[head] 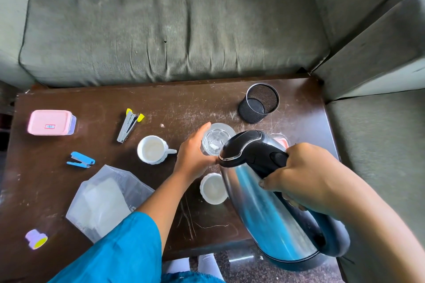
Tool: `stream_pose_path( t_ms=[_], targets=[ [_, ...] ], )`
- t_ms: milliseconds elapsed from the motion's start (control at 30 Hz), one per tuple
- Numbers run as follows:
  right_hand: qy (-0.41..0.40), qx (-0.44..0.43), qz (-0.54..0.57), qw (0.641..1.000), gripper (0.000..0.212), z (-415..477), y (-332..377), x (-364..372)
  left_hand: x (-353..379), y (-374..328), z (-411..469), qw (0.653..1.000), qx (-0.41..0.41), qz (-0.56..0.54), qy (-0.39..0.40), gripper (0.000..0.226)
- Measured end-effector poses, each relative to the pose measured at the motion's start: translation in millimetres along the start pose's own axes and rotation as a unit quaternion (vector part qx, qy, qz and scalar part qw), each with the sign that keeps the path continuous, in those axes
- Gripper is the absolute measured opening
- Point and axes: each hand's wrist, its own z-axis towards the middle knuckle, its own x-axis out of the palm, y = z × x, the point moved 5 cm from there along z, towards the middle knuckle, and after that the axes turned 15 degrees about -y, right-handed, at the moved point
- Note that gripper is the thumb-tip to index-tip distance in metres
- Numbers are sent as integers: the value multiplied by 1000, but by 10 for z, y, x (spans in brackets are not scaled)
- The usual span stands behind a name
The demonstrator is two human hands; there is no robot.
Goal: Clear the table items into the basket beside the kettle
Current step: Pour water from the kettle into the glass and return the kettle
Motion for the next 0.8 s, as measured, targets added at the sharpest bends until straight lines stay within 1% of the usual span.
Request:
stream_pose_path(
  t_ms=[333, 800],
  targets=[
    [1, -2, -1, 1000, 49, -12, 11, -13, 2, 18, -8, 1000, 4, 12, 0, 90],
    [8, 3, 0, 1000, 52, -19, 26, -1, 1, 25, -30, 1000, -6, -6, -16, 87]
  ],
)
